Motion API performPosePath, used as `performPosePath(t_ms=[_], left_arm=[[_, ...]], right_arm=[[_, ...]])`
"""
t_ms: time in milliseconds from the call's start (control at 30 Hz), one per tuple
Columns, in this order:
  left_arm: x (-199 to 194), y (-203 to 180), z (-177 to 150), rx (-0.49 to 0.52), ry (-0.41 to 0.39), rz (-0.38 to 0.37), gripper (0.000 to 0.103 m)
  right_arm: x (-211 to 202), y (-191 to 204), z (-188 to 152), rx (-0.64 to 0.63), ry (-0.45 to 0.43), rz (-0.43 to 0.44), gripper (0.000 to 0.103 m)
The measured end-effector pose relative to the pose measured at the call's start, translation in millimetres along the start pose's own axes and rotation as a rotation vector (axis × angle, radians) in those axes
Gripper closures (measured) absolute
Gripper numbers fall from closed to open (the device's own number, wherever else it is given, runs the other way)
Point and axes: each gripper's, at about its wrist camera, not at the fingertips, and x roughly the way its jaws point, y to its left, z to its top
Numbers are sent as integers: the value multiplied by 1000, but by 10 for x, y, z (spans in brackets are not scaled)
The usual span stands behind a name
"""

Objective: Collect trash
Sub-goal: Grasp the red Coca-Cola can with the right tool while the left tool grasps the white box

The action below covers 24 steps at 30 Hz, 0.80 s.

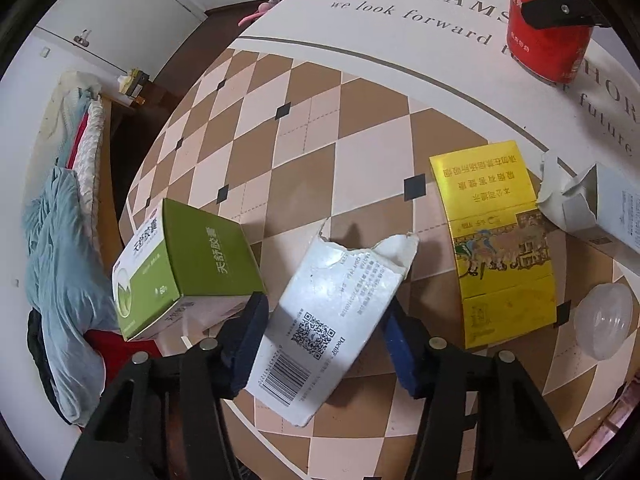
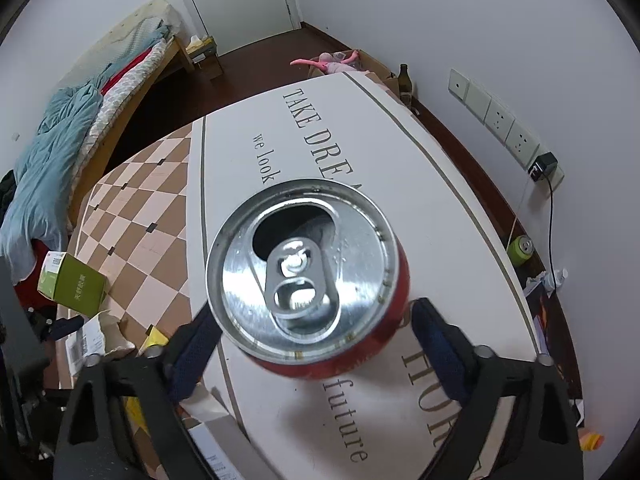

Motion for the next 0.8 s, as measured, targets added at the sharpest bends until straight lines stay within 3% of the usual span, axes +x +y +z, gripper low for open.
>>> performPosePath(t_ms=[67, 467, 800], left_arm=[[-4, 22, 3, -12, -3, -9, 54], [-342, 58, -87, -83, -107, -3, 59], [-942, 427, -314, -298, -242, 46, 60]], right_arm=[[28, 9, 4, -5, -4, -8, 31], [-173, 44, -39, -32, -53, 9, 33], [-671, 292, 0, -134, -128, 25, 33]])
